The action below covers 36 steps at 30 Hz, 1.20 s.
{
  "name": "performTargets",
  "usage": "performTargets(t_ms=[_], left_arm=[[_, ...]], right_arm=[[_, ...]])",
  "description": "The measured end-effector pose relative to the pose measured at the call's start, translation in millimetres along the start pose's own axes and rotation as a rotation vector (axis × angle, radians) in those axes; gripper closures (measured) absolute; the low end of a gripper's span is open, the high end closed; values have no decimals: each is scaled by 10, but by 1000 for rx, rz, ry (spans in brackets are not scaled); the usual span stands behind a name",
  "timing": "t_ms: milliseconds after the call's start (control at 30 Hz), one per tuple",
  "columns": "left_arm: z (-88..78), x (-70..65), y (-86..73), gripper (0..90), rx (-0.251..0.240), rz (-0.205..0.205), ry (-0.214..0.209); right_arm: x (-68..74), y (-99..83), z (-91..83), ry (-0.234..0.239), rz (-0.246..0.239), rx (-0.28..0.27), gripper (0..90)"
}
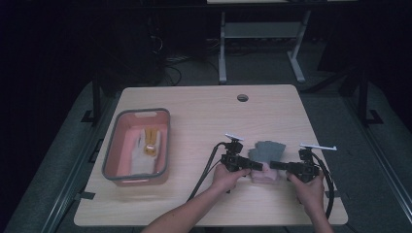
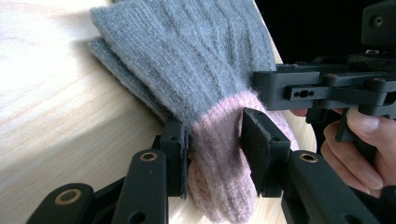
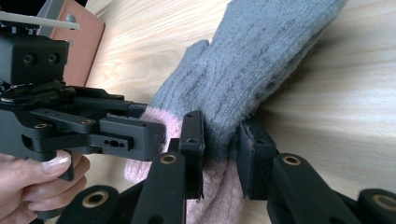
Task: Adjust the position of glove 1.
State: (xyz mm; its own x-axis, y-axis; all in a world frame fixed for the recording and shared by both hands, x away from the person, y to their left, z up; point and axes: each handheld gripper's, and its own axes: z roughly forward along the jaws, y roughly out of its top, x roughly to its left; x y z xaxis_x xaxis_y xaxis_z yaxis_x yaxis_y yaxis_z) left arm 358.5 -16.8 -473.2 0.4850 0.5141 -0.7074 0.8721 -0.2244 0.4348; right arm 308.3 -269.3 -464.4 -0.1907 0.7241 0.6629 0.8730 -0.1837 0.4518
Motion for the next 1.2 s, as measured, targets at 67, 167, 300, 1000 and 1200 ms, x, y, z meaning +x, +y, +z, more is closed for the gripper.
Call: performTargets(t_ms=[67,167,300,1000,1200], left_arm=[[-32,10,-3,626,-3,2,-2],[-90,13,-2,631,-16,2,-7],[-187,0,12,632,-27,2,-9],[-814,-9,64,635,-105,50,12],[-948,30,57,635,-121,39,15]], right_arm=[[24,7,13,2,-7,2,736],[67,20,23,9,-10,3,737],[146,56,28,18,-22,3,739],[678,285,159,77,-105,15,739],[789,340,230,91,-118,24,740]])
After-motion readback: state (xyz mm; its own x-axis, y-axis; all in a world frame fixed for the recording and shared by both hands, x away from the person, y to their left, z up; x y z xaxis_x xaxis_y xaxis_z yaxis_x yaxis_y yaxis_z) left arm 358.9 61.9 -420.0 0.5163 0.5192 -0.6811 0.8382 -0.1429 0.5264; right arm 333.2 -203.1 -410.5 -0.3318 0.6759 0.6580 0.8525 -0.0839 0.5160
